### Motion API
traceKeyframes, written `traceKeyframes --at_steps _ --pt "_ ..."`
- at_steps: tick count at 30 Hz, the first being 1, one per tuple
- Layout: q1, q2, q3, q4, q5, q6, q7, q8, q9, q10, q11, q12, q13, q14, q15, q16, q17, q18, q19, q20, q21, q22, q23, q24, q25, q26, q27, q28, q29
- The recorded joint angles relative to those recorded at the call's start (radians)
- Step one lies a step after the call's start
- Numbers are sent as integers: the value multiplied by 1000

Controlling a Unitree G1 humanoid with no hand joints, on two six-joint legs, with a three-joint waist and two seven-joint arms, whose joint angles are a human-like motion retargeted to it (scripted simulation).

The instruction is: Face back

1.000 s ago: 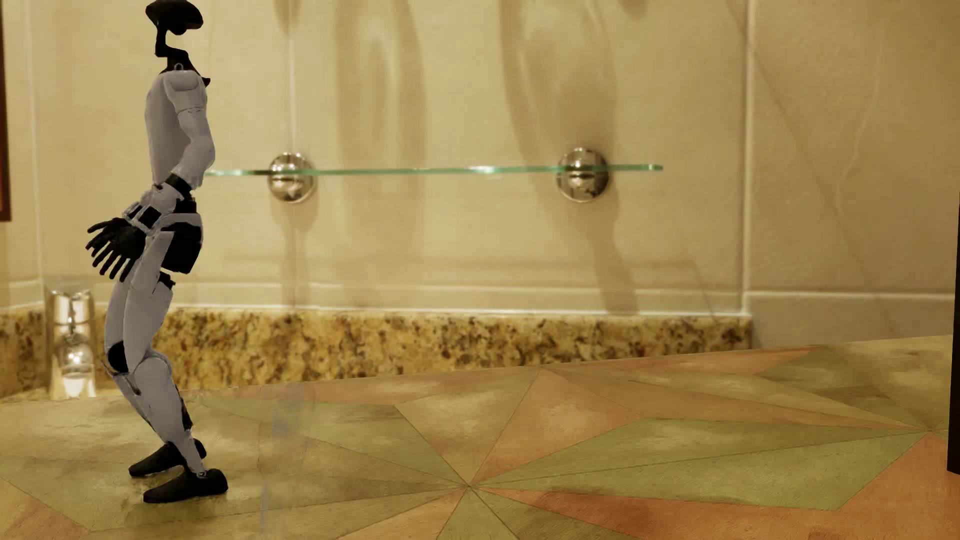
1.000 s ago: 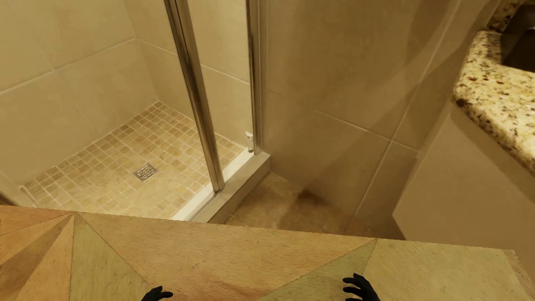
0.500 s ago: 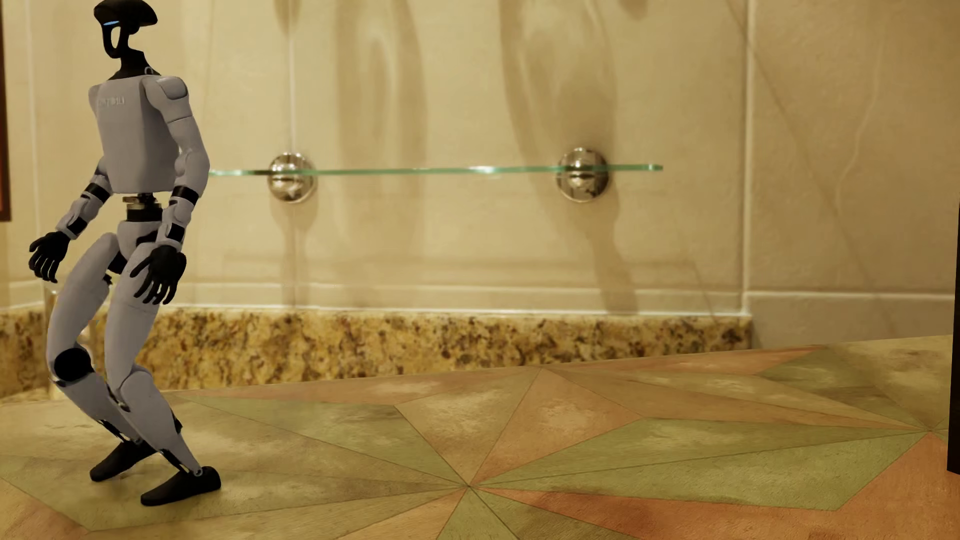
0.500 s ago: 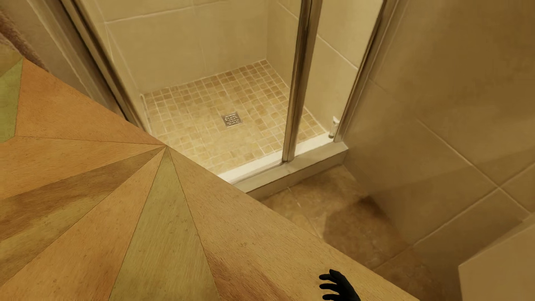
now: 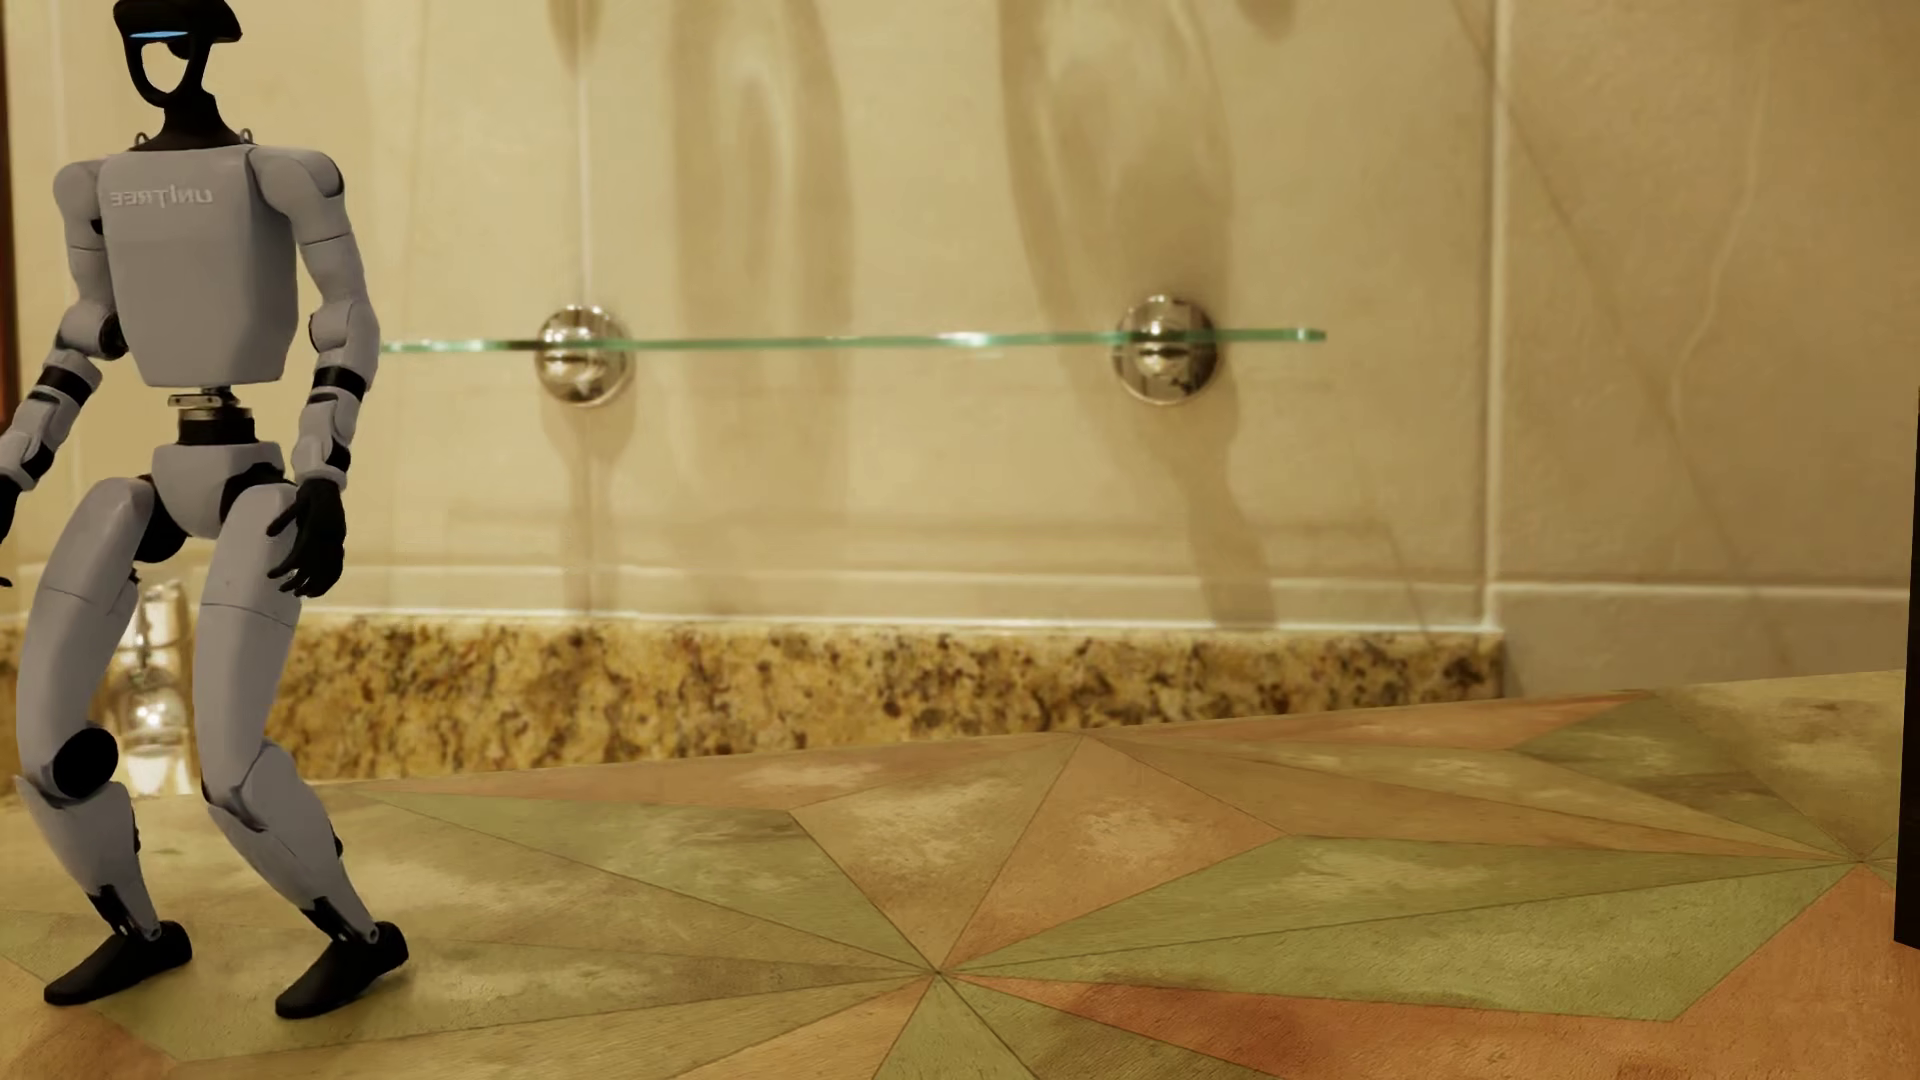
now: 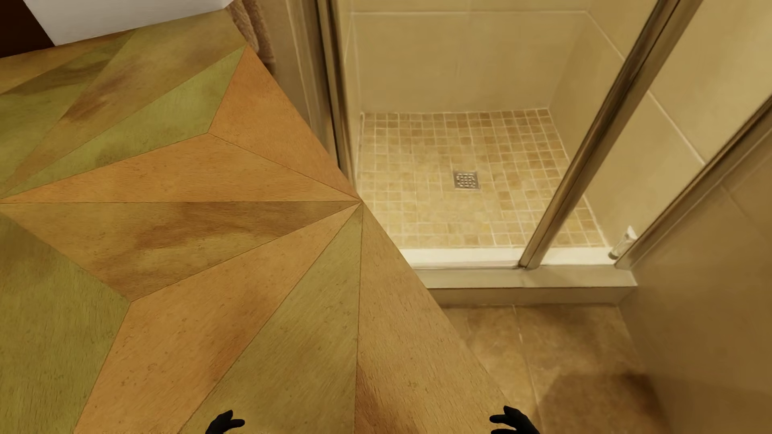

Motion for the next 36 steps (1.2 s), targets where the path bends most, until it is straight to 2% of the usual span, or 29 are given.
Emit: traceKeyframes --at_steps 1,2,3,4,5,6,7,8,9,11,13,14,16,17,18,19,20,22,23,24,25,26,28,29,30,32,34,35,36 --pt "-17 18 -12 17 -9 -1 33 -20 -1 30 -10 12 -10 23 -8 -19 27 -19 0 4 13 -2 -26 1 -13 1 24 9 -8" --pt "-30 50 -7 55 -15 7 87 -49 9 38 -21 19 -31 26 -19 -14 47 -44 -2 22 33 -22 -12 -1 -28 29 27 -3 -21" --pt "-37 20 4 83 -18 24 108 -62 16 -14 70 4 -54 -23 4 7 44 -50 -3 63 57 25 -36 4 -30 30 29 -27 -35" --pt "-24 -39 -2 69 -22 27 86 -46 31 -14 221 17 -73 -27 83 46 69 11 -33 82 57 63 -64 8 -29 17 31 -45 -48" --pt "-22 -116 -1 46 -4 16 52 5 21 -32 352 29 -67 -18 217 74 68 11 -140 70 68 97 -65 12 -25 1 24 -46 -46" --pt "-8 -146 13 26 24 4 13 39 16 -55 349 39 -36 -8 197 77 43 19 -239 56 5 74 -66 15 -21 0 16 -37 -15" --pt "3 -171 20 6 37 -17 -16 53 11 -71 274 40 -12 -2 97 68 14 16 -300 32 -40 51 -68 18 -22 10 14 -25 18" --pt "8 -167 19 -23 21 -50 -36 57 13 -63 90 29 10 -2 0 44 10 10 -303 9 -88 31 -36 24 -26 32 6 -16 44" --pt "-3 -119 9 -13 15 -52 -24 67 10 -17 34 33 3 -5 95 1 -10 -2 -19 4 -55 7 -14 26 -28 55 14 -17 49" --pt "-29 -79 12 35 9 -28 17 14 -9 29 9 -8 30 14 88 -17 24 -29 -4 -8 -30 -12 -46 18 -29 113 23 -64 22" --pt "-3 -44 -7 76 -7 6 57 -44 -14 -23 6 4 -36 -41 64 8 68 -51 -2 60 24 31 -70 14 -22 64 29 -121 -25" --pt "-5 -30 4 59 -19 16 36 -52 -9 -20 10 20 -72 -42 46 22 66 14 9 49 41 24 -61 14 -21 46 15 -131 -45" --pt "13 -53 32 26 -20 10 1 3 9 -33 114 48 -91 -39 62 55 70 8 -49 68 33 62 -66 8 -29 24 -22 -107 -51" --pt "20 -72 41 9 -7 -4 -20 34 5 -56 161 54 -69 -28 65 66 51 7 -212 54 12 55 -45 10 -40 42 -44 -80 -35" --pt "21 -49 38 -1 -4 -16 -39 36 -4 -71 84 49 -27 -22 2 48 39 4 -299 32 -30 41 -40 13 -49 60 -55 -47 -13" --pt "13 -4 29 6 -11 -17 -39 36 -11 -67 8 45 5 -21 -5 23 27 -3 -70 15 -45 20 -25 12 -49 70 -57 -18 2" --pt "15 18 29 22 -14 -16 -24 21 -8 -65 -12 37 16 -30 -5 14 28 -7 25 -3 -29 5 -47 8 -43 79 -43 2 6" --pt "-1 60 7 78 -18 11 66 -33 9 -47 -28 35 -40 -32 -12 -8 37 -4 21 48 20 -5 -42 -15 -46 73 -22 -11 -17" --pt "2 41 5 81 -18 26 58 -35 28 -34 44 23 -82 -40 9 4 51 0 8 86 37 23 -61 -24 -39 64 -6 -32 -42" --pt "6 -26 7 70 -21 27 40 -17 35 -30 187 26 -83 -45 91 48 65 3 -18 84 48 46 -79 -25 -29 44 3 -53 -55" --pt "6 -94 1 53 -13 22 10 12 27 -37 310 34 -70 -43 201 78 58 5 -110 82 51 61 -68 -18 -21 18 7 -64 -50" --pt "28 -137 -9 36 17 6 -13 41 18 -70 378 48 -42 -32 238 77 51 6 -245 89 15 97 -57 0 -26 -16 15 -62 -21" --pt "45 -153 -35 2 55 -43 -46 39 14 -84 208 11 16 -23 1 35 22 -3 -319 13 -63 25 -74 37 -66 44 33 -44 48" --pt "37 -127 -53 3 56 -65 -38 55 -7 -79 89 -9 40 -44 8 7 -1 -8 -139 -14 -47 19 -33 53 -79 59 31 -40 62" --pt "33 -99 -37 2 47 -69 -40 49 -11 -51 69 -6 35 -37 29 -7 -4 -12 -37 -14 -33 16 3 58 -76 66 34 -48 63" --pt "-12 -40 -20 72 32 -35 54 -21 -6 24 35 6 7 10 15 -5 0 -56 -42 46 -5 -19 -33 45 -61 89 33 -95 32" --pt "-2 -22 6 74 8 6 66 -48 -2 -35 74 48 -79 -34 2 45 44 -75 -38 57 14 36 -42 23 -38 44 6 -142 -19" --pt "14 -64 0 57 10 23 44 -30 11 -54 184 42 -100 -25 66 53 72 10 -101 60 50 83 -64 18 -32 31 -13 -138 -39" --pt "31 -113 2 42 25 19 18 6 9 -87 264 35 -73 -10 132 64 82 -8 -231 62 36 91 -53 19 -37 16 -41 -117 -28"
